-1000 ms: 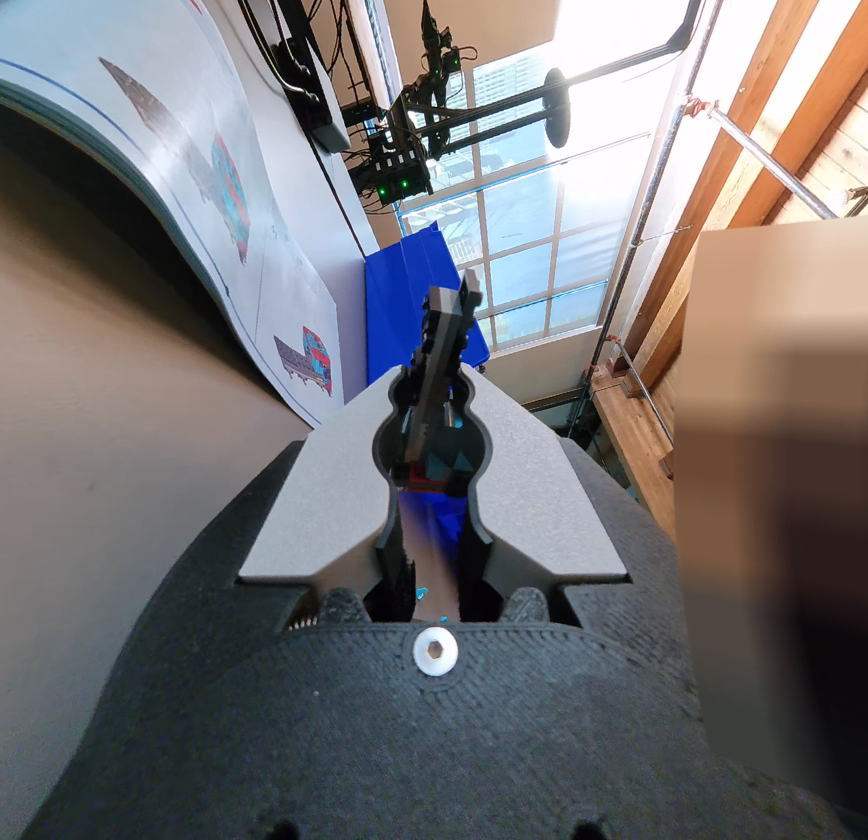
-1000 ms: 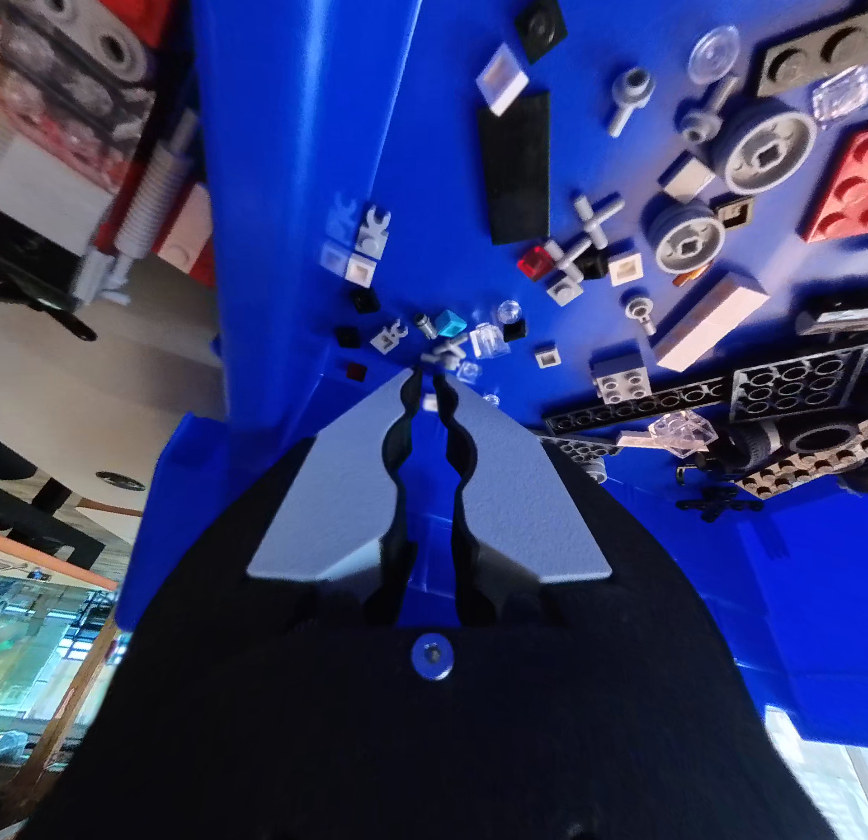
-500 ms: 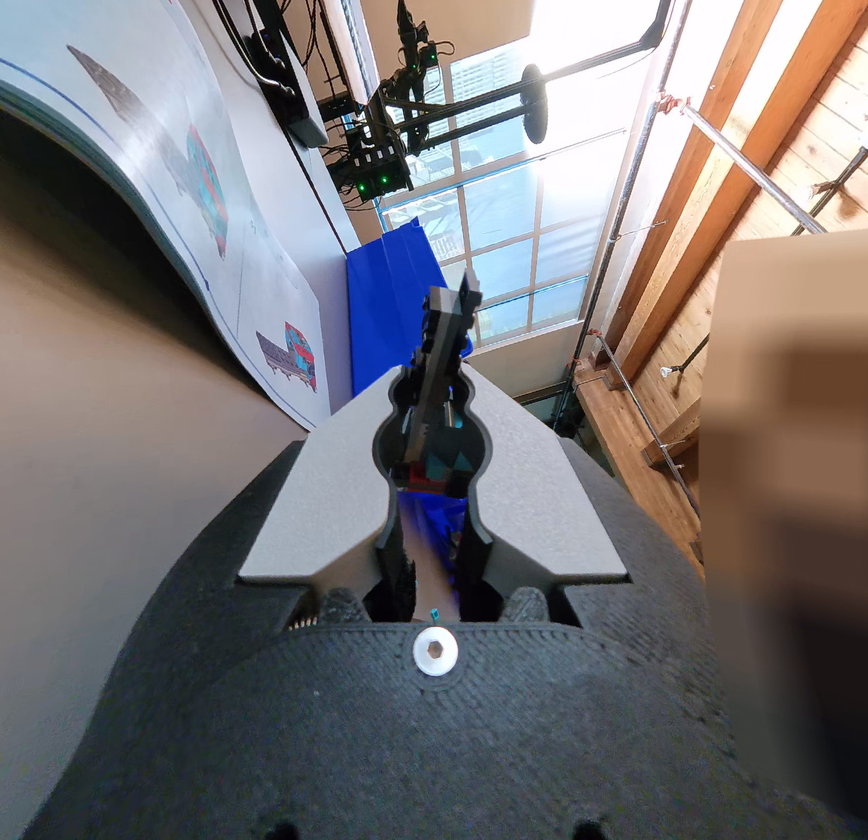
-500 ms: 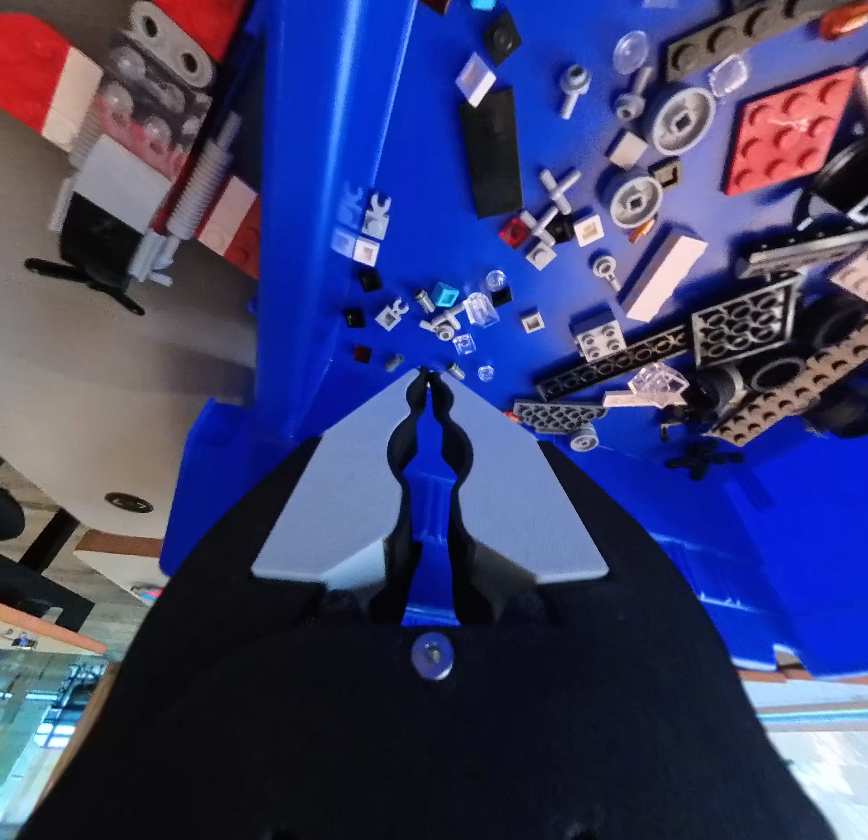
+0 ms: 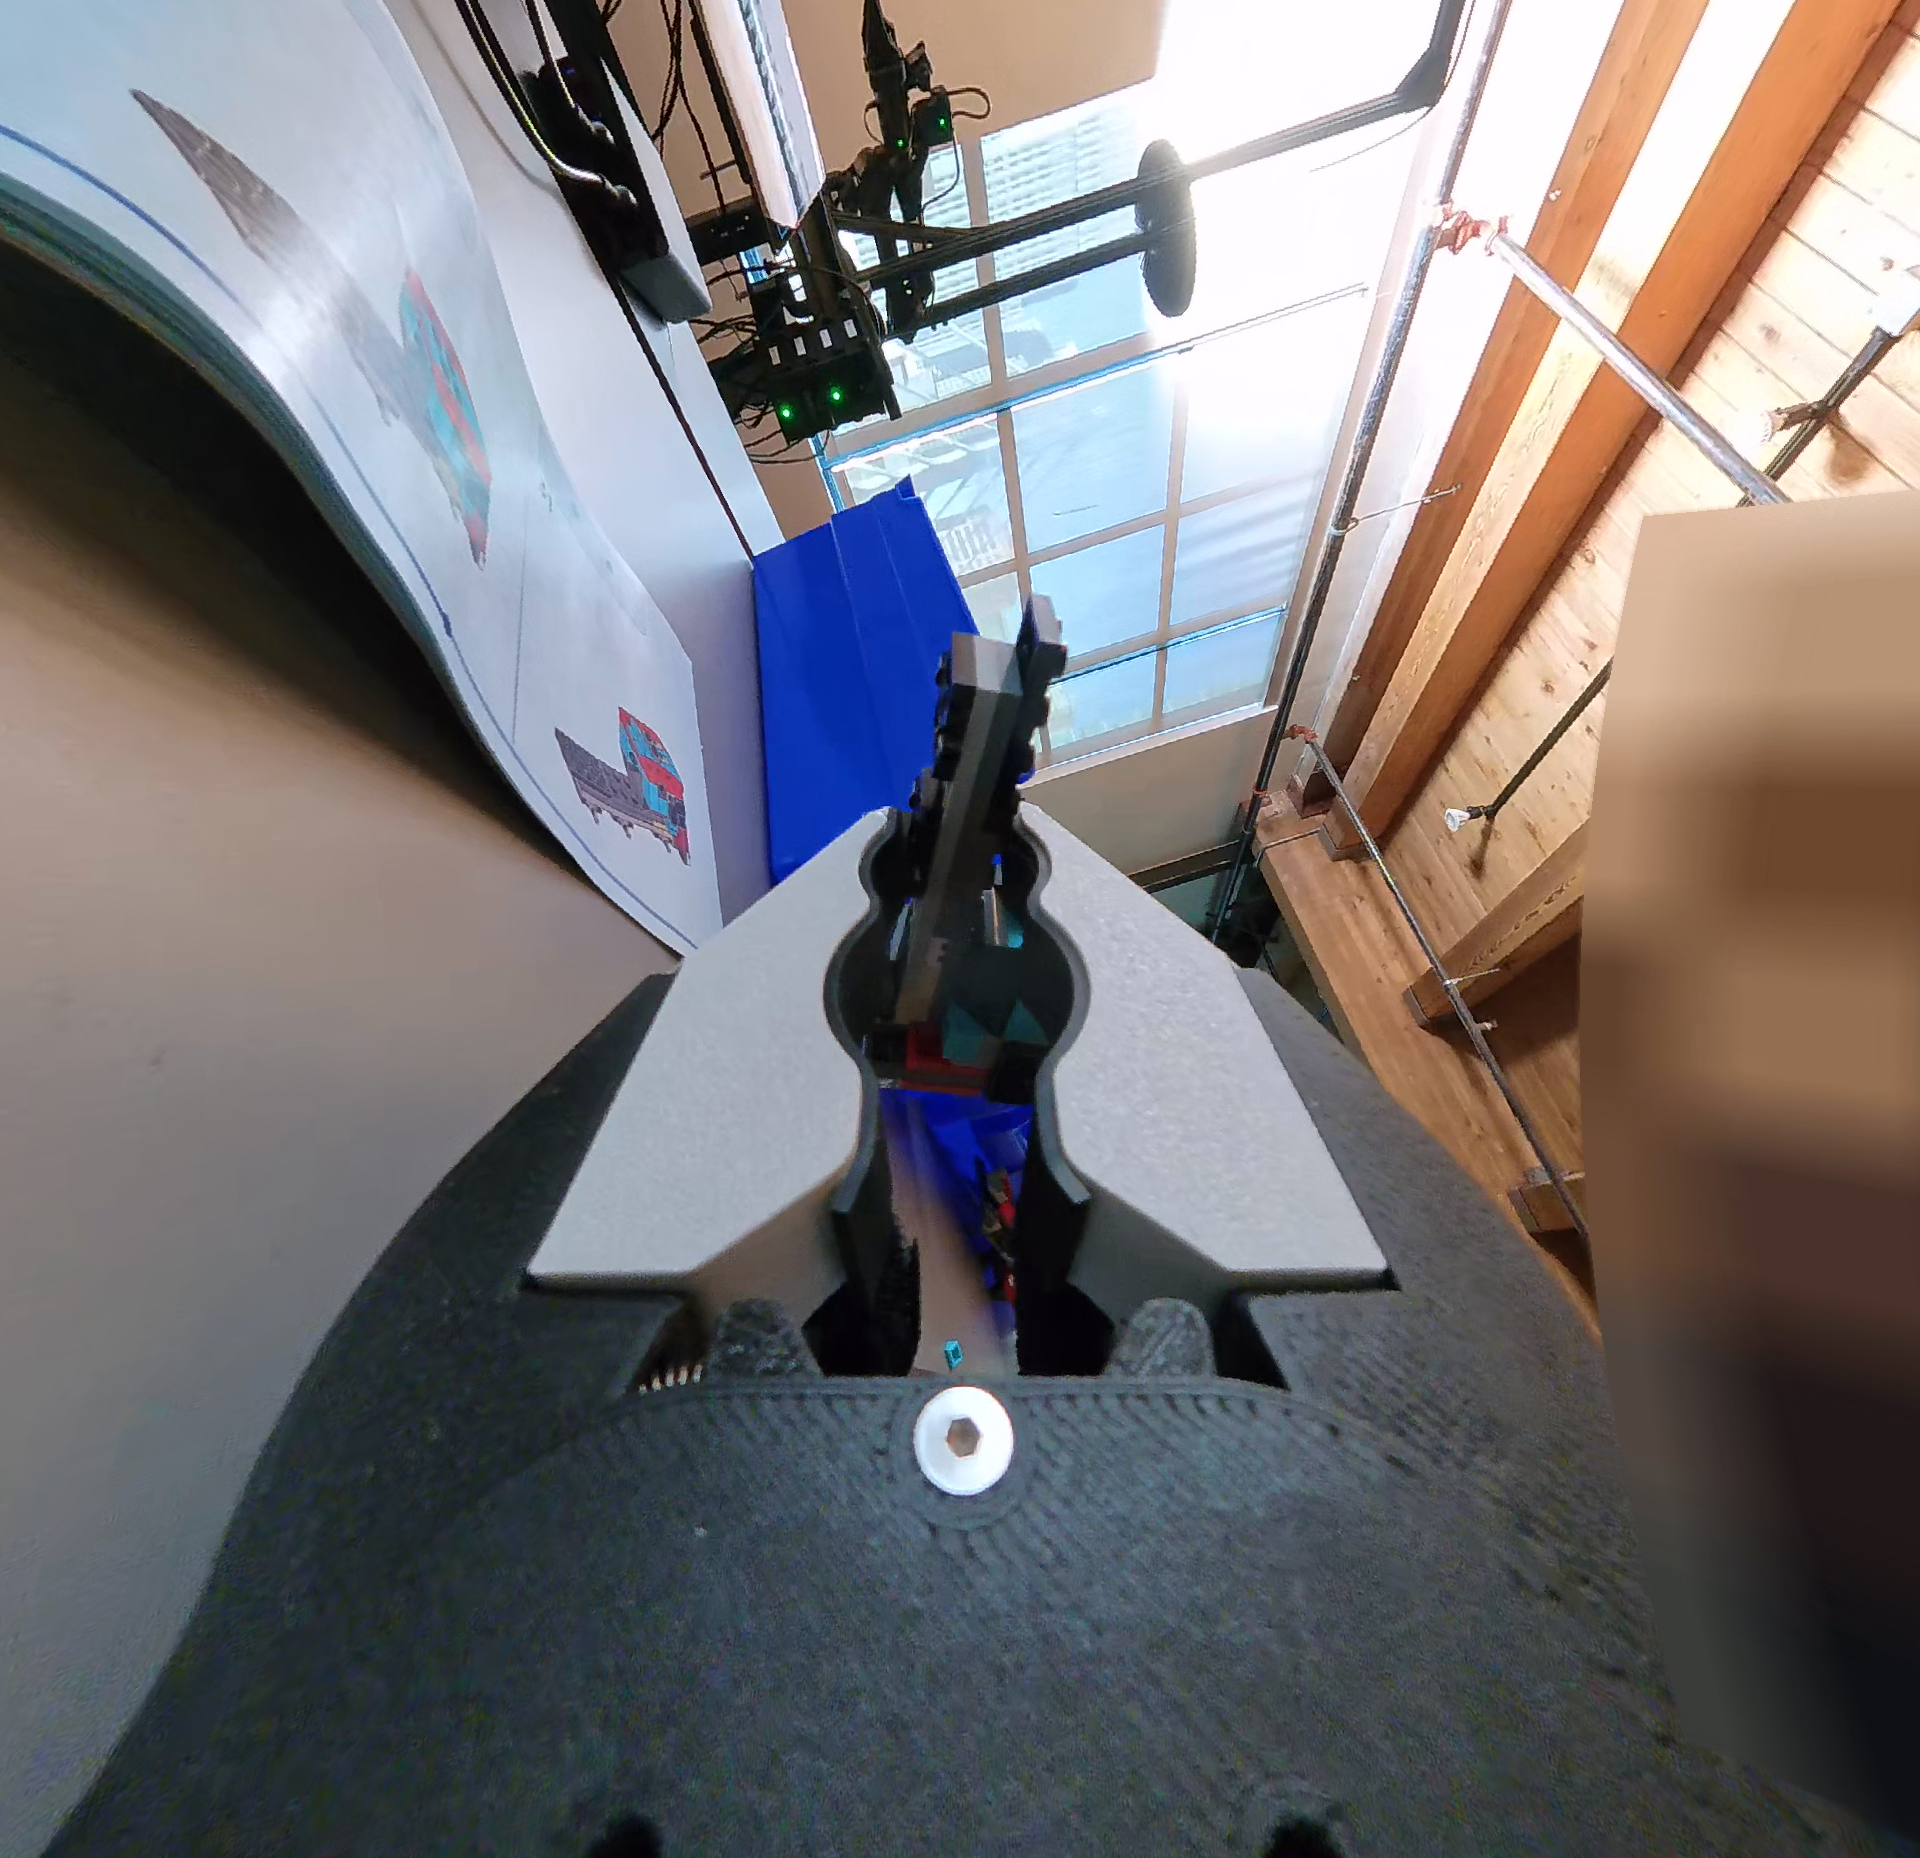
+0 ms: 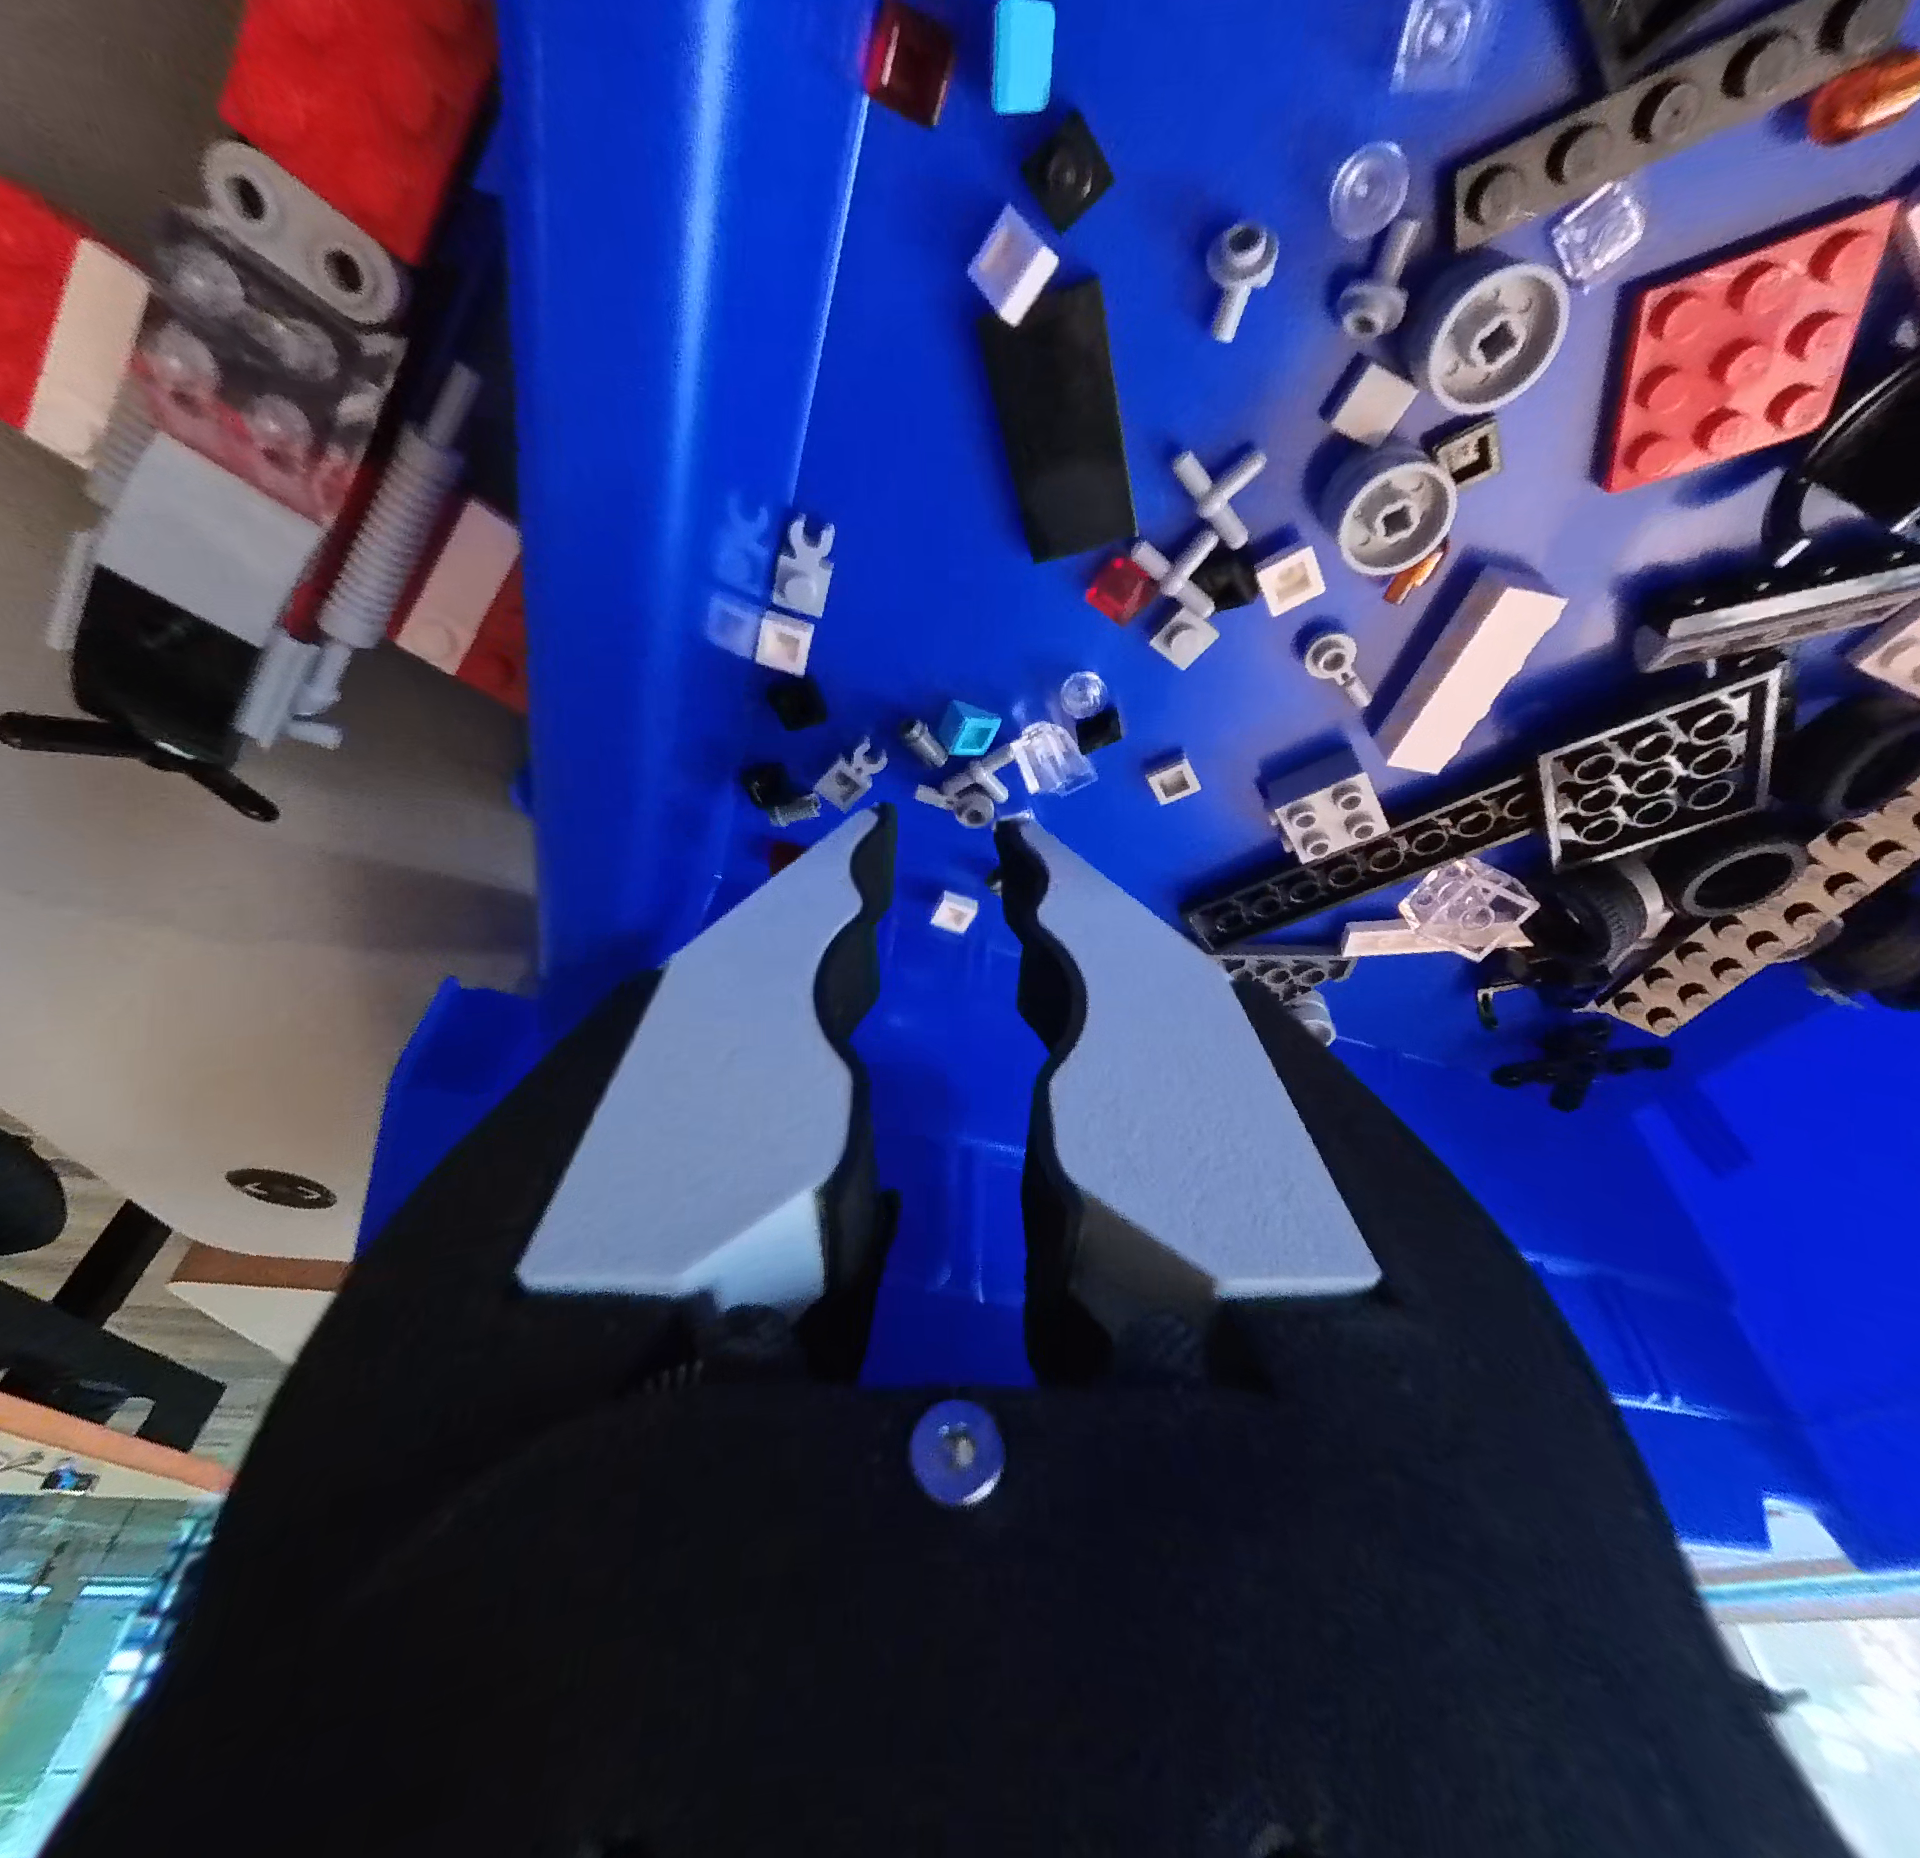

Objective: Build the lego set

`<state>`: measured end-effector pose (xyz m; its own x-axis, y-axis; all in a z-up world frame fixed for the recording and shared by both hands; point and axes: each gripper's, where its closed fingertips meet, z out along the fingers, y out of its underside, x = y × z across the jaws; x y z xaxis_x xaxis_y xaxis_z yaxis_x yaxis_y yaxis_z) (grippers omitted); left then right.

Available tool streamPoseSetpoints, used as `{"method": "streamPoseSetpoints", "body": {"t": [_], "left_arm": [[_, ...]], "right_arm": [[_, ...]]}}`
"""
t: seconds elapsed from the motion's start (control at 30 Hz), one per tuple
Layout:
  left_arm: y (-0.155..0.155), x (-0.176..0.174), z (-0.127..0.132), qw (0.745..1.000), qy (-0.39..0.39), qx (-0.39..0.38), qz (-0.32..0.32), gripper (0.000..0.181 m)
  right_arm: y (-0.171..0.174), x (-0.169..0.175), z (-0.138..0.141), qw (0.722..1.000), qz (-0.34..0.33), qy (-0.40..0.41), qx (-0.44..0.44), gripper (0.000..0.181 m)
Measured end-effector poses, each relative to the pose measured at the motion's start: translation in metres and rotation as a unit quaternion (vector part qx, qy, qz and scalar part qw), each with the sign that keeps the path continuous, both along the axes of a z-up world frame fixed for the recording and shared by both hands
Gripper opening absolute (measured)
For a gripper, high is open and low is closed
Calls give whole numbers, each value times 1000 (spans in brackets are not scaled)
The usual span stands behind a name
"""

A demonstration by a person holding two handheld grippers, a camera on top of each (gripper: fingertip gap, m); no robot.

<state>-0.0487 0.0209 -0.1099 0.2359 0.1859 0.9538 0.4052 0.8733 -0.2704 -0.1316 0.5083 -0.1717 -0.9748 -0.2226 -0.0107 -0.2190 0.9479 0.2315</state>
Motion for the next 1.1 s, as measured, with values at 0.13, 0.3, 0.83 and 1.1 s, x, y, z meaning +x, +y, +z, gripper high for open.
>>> {"method": "streamPoseSetpoints", "body": {"t": [0.13,0.3,0.83,1.1], "left_arm": [[0,0,0,1000,-1,0,0,17],[0,-1,-1,1000,-3,-1,-1,17],[1,0,0,1000,-1,-2,-2,17],[7,-2,-6,999,-20,-26,-7,18]], "right_arm": [[-1,0,-4,1000,1,1,-4,19],[-1,1,-6,1000,0,2,-7,17],[-7,15,-2,1000,14,13,-8,6],[-79,42,61,992,-5,42,-123,5]]}}
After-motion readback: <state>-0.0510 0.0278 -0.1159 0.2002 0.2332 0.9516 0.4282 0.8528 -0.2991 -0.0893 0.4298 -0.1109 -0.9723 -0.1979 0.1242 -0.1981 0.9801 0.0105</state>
